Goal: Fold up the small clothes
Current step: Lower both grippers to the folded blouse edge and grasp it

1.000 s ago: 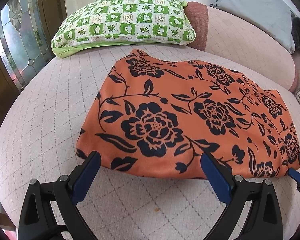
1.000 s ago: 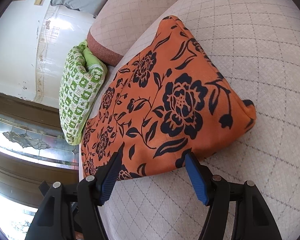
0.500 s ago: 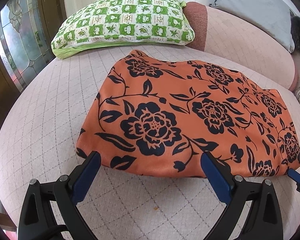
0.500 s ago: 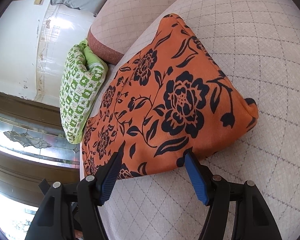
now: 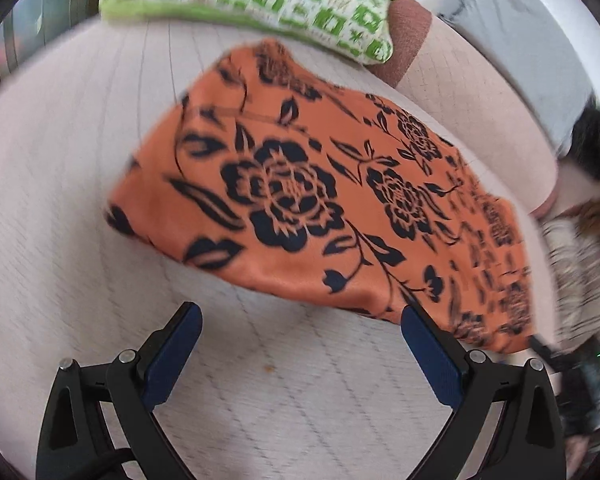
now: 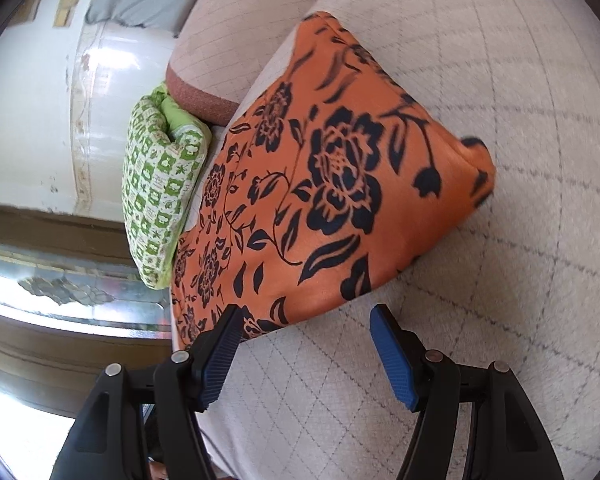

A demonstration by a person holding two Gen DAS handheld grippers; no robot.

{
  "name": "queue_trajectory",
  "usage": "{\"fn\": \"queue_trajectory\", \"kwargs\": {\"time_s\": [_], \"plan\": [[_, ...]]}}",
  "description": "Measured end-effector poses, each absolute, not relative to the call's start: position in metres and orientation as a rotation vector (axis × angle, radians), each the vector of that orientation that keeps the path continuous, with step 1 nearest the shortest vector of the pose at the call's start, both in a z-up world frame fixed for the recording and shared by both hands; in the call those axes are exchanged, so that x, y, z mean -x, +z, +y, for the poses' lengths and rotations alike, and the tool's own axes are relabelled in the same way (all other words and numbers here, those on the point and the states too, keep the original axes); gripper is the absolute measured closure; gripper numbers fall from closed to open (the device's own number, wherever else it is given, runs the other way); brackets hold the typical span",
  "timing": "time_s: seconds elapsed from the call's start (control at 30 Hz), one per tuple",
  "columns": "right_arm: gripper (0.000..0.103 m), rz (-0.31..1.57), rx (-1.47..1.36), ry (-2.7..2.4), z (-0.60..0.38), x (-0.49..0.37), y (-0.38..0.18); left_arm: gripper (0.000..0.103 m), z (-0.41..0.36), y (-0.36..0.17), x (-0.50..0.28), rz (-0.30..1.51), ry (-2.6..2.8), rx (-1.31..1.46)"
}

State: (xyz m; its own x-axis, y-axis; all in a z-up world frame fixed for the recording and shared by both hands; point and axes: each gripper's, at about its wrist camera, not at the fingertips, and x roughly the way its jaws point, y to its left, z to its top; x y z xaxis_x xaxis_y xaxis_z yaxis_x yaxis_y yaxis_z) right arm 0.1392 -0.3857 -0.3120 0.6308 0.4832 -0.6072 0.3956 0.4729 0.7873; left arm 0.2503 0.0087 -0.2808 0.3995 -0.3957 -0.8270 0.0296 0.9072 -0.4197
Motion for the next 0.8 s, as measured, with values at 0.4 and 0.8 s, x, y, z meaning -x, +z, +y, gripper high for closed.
{"fn": "queue_trajectory", "kwargs": {"time_s": [0.4, 0.8], "plan": [[0.032, 0.853, -1.282, 0.02, -0.405, -0.154, -0.329, 0.003, 0.023, -0.288, -0.285, 1.086, -0.273, 0.599], [0.046, 0.727, -1.121, -0.037, -0.392, -0.195, -0.321, 0.054, 0.026, -0.29, -0.294, 0.997, -0.191, 0.607]]}}
